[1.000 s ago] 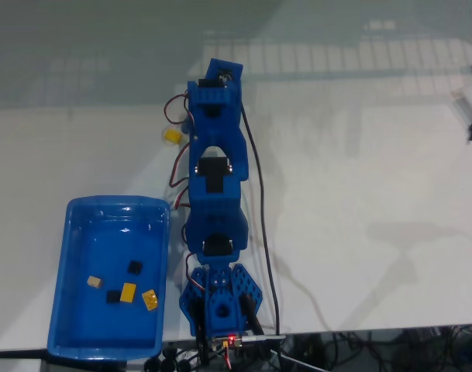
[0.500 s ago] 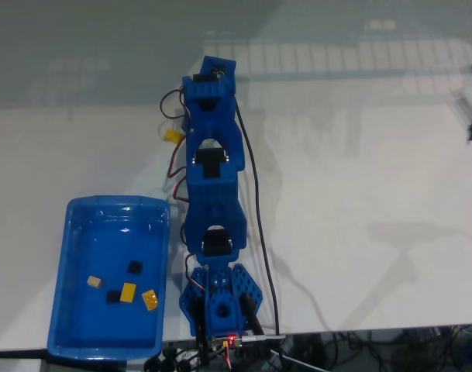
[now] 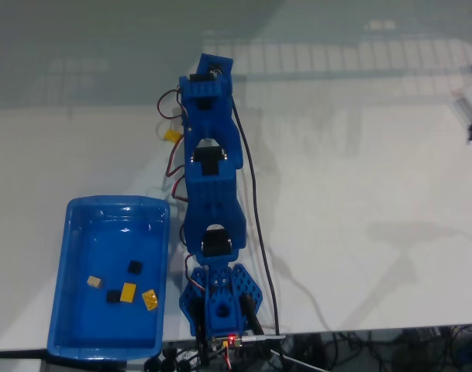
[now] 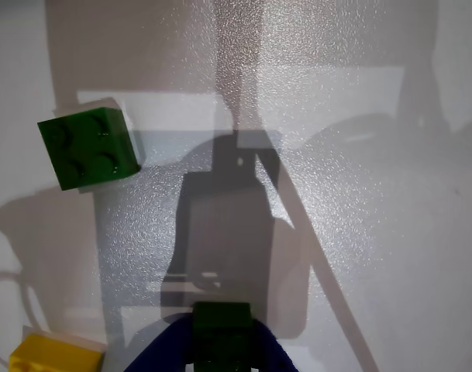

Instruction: Pick up all the lego then put into the bin

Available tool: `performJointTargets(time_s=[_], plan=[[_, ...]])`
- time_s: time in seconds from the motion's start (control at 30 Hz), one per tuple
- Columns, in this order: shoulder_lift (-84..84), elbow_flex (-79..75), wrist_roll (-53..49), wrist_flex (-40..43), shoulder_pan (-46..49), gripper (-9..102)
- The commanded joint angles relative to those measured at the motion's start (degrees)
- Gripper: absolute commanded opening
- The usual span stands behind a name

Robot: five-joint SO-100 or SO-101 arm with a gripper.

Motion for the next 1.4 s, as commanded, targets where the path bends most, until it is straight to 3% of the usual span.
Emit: performJointTargets(time_s=[0.0, 0.17, 0.3, 0.53, 0.73, 0.87, 1.1, 1.23, 1.37], plan=[[1.9, -2.5, 0.8, -0.4, -1.1, 0], [16.3, -2.4, 7.9, 0.1, -6.2, 0], [33.5, -2.3, 13.3, 8.3, -16.9, 0], [57.5, 1.9, 14.1, 29.5, -50.1, 0], [64.9, 14.6, 15.6, 41.6, -75.9, 1], [63.0, 20.0, 15.0, 41.0, -77.6, 6], [62.6, 20.8, 13.3, 40.5, -74.7, 32], [62.1, 19.6, 12.9, 40.0, -71.8, 35], [57.3, 9.5, 12.2, 38.9, -59.3, 35]])
